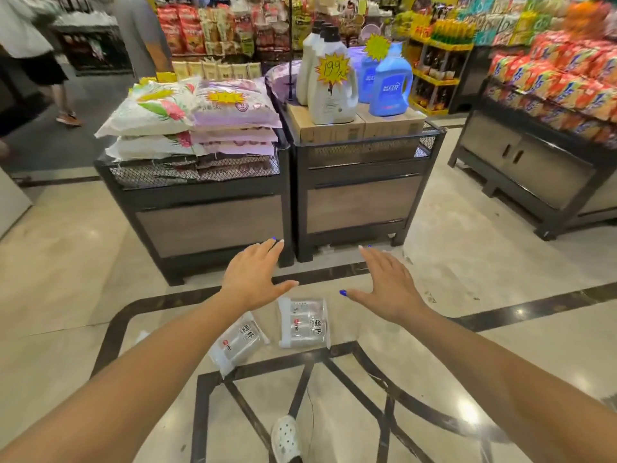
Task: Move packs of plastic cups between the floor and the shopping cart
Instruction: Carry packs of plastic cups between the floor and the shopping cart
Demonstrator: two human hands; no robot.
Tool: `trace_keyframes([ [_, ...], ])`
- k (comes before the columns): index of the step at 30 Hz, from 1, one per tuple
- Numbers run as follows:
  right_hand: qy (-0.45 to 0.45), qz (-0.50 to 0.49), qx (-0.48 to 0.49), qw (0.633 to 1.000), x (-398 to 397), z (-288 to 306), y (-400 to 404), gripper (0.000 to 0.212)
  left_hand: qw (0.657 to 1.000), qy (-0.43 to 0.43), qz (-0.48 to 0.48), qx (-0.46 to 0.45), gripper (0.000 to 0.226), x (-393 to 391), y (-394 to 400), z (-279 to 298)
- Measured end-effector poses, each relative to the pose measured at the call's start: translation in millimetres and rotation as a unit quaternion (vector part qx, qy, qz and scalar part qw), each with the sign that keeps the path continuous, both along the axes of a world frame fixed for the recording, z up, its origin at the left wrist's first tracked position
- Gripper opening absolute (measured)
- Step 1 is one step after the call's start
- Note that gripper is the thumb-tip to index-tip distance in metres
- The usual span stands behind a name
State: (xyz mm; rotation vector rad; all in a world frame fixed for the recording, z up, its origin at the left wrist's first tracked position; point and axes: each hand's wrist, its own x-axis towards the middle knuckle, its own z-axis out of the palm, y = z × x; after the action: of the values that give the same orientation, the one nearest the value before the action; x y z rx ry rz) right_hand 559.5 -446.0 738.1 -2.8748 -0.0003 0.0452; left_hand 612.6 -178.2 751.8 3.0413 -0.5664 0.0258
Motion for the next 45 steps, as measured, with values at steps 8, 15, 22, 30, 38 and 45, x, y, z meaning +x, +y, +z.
trace_keyframes([
  [8, 0.044, -0.018, -0.002, 0.999, 140, -65, -20, 0.096, 0.997, 0.065, 0.002, 0.040, 0.093, 147, -14, -54],
  [15, 0.100, -0.008, -0.014, 0.995, 220, -164, -44, 0.095, 0.989, 0.141, 0.029, 0.037, 0.090, 210, -42, -165],
  [22, 0.119, 0.016, -0.022, 0.992, 290, -336, -62, 0.095, 0.984, 0.172, 0.042, 0.022, 0.090, 266, -61, -358],
  [30, 0.158, -0.004, -0.014, 0.987, 342, -627, -53, 0.111, 0.977, 0.208, 0.053, 0.017, 0.091, 310, -67, -637],
  [38, 0.190, -0.034, 0.007, 0.981, 365, -850, -45, 0.120, 0.960, 0.242, 0.137, -0.019, 0.098, 329, -46, -848],
  [45, 0.277, -0.122, 0.266, 0.915, 357, -913, -46, 0.125, 0.867, 0.308, 0.294, -0.258, 0.104, 320, -51, -904],
])
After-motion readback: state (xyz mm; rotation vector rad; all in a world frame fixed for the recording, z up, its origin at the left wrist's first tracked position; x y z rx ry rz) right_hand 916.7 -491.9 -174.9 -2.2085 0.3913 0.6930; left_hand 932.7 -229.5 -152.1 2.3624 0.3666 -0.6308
